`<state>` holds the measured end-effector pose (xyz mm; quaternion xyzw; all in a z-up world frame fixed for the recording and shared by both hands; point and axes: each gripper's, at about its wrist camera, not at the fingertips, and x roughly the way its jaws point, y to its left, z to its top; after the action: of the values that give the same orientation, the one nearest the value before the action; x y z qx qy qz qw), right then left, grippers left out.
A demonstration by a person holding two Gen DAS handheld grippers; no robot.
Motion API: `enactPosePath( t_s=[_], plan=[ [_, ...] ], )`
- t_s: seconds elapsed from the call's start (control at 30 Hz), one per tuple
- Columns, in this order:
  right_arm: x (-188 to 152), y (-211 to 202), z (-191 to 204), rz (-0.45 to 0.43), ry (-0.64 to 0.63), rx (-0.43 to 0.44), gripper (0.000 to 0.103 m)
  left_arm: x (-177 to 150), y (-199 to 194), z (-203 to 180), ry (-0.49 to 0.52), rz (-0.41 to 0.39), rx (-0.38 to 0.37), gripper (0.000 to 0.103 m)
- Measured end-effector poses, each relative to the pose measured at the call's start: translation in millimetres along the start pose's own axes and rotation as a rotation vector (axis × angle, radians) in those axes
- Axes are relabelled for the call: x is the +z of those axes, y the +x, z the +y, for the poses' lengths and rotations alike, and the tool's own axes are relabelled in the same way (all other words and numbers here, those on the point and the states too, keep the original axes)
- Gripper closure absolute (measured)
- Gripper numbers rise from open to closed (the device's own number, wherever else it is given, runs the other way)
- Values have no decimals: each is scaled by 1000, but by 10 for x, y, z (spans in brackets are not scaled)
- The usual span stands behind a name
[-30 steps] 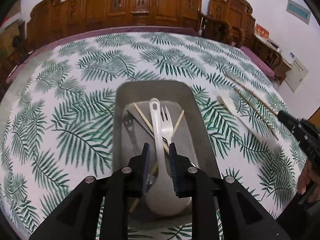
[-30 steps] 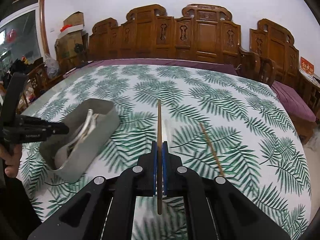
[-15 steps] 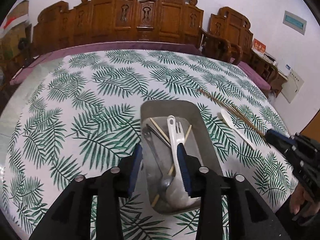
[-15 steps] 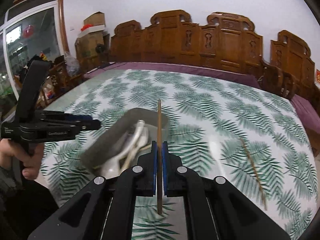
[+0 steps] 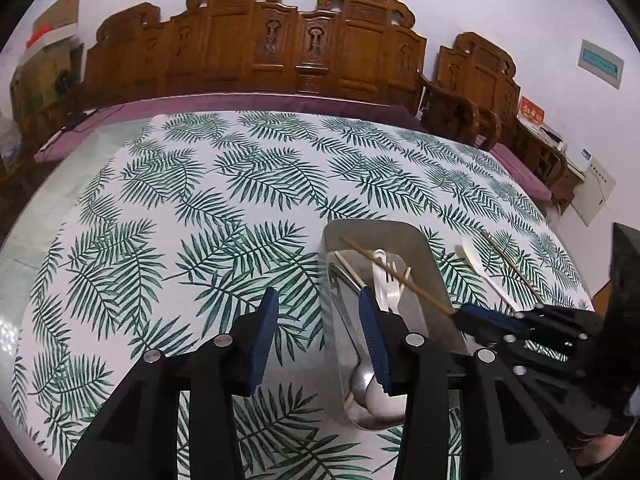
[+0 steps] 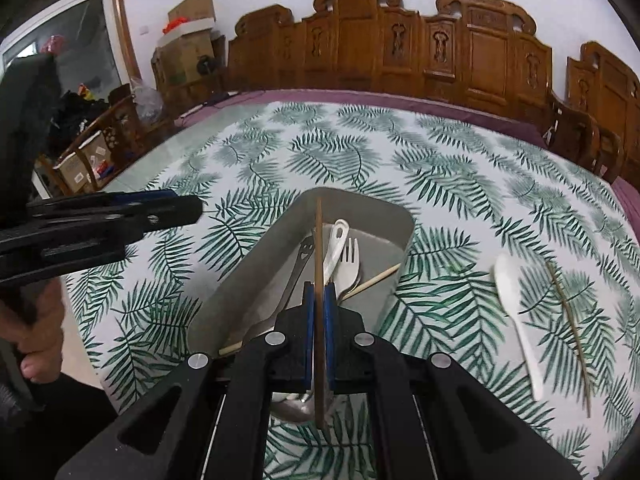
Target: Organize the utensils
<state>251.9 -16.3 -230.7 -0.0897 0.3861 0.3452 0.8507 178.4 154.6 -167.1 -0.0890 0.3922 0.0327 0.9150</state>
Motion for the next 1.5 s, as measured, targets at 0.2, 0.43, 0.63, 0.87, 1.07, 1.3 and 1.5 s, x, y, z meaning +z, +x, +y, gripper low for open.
enactPosePath(
  t_s=[0.2, 0.43, 0.63, 0.87, 1.07, 1.3, 1.5],
  plan=[
    [1, 215, 61, 31, 28, -14, 97, -2, 10, -10, 4, 3, 0, 64],
    [-33, 372, 79, 72, 70, 24, 96, -3, 20, -19, 5, 6, 0, 64],
    [-58, 378, 90, 78, 68, 90, 93, -3, 21, -18, 6, 7, 0, 64],
    [-26, 16, -121, 4, 25, 89, 93, -9, 16, -89, 6, -3, -20, 64],
    [-43, -347, -636, -53, -18, -20, 93, 2, 55, -319, 30, -11, -54, 63],
    [-93, -573, -1373, -85, 21, -122, 89, 19, 144, -668, 60, 0, -102, 62],
    [-130, -660, -1864, -103, 56, -196, 68, 8, 224, -998, 97, 7, -136, 62]
  ],
)
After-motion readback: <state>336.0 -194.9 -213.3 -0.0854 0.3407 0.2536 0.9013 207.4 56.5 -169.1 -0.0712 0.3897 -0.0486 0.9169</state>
